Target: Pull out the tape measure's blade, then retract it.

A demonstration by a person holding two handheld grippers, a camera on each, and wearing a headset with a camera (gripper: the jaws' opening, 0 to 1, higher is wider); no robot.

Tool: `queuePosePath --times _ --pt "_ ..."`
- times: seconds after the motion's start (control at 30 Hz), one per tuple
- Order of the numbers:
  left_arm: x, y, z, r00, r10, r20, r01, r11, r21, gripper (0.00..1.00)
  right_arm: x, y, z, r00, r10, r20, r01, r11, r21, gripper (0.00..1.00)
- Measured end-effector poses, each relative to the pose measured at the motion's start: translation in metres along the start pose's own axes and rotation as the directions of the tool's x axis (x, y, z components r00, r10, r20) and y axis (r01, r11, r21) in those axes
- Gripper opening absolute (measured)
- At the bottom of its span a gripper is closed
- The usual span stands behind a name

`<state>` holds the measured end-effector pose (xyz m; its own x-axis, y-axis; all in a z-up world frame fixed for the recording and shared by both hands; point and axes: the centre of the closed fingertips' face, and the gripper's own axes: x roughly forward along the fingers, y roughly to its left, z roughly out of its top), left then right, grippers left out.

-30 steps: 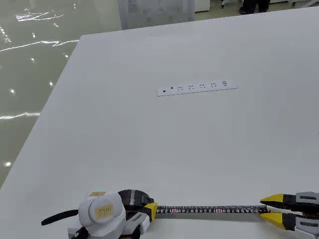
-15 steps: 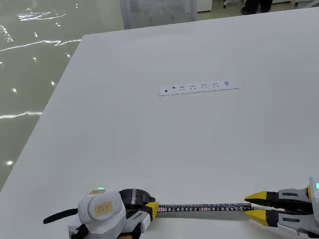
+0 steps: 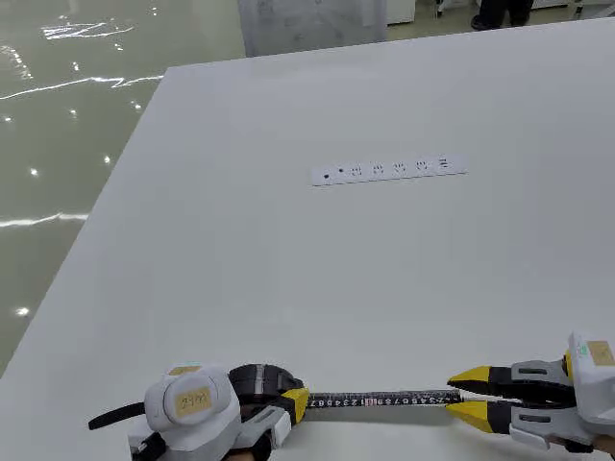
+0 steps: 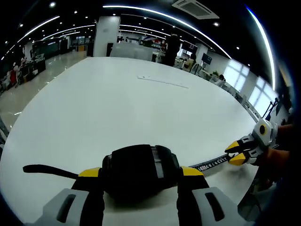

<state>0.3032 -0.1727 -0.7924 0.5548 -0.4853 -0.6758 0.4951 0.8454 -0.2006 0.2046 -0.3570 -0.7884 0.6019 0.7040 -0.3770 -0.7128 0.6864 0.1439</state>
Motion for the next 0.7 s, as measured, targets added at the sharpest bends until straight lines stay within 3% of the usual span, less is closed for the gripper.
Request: queuePosePath --times 0.7 --pt "-0.001 0.0 0.001 0.9999 -0.015 0.005 0.015 0.999 -0.029 0.59 0.044 0.014 0.017 0.9973 0.07 0.02 -0.07 0.997 0.01 0.13"
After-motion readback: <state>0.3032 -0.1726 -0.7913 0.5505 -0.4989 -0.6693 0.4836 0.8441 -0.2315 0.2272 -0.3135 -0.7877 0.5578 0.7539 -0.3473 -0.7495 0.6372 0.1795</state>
